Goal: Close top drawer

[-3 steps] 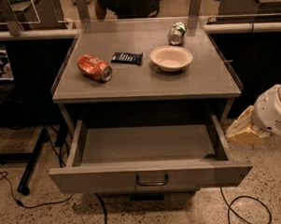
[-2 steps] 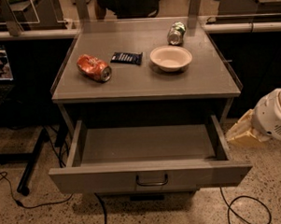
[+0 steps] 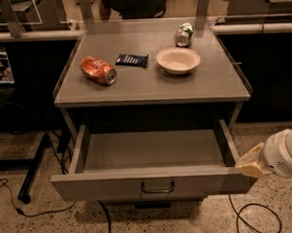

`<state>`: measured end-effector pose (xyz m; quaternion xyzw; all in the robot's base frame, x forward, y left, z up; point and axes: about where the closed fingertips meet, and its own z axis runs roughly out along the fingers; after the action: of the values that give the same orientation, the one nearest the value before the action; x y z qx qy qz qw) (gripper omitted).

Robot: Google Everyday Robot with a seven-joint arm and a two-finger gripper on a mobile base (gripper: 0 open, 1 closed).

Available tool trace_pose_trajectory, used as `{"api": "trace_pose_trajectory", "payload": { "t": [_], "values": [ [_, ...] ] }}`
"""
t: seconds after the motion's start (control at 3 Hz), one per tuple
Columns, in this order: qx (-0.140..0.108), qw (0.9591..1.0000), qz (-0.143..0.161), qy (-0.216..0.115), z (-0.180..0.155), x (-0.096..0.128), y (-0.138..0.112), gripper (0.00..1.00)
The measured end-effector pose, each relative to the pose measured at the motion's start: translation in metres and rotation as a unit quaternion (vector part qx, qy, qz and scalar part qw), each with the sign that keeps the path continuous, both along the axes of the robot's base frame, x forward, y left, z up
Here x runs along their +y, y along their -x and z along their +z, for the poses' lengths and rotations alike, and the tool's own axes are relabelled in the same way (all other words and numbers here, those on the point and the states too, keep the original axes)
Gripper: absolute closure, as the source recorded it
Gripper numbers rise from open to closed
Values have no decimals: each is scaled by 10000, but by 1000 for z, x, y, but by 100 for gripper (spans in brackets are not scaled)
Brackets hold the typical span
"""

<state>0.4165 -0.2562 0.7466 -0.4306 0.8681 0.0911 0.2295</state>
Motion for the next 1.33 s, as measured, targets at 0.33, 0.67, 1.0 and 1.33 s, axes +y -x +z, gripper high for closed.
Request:
{"api": "trace_pose_trajectory", "payload": {
  "t": [0.33, 0.67, 1.0, 1.33],
  "values": [
    [329, 9990, -303, -74, -59, -9, -4, 100],
    [329, 9990, -303, -74, -57, -9, -3, 100],
    [726, 9964, -392, -202, -103, -6, -3, 100],
    [833, 9953, -422, -241, -117, -6, -3, 100]
  ]
}}
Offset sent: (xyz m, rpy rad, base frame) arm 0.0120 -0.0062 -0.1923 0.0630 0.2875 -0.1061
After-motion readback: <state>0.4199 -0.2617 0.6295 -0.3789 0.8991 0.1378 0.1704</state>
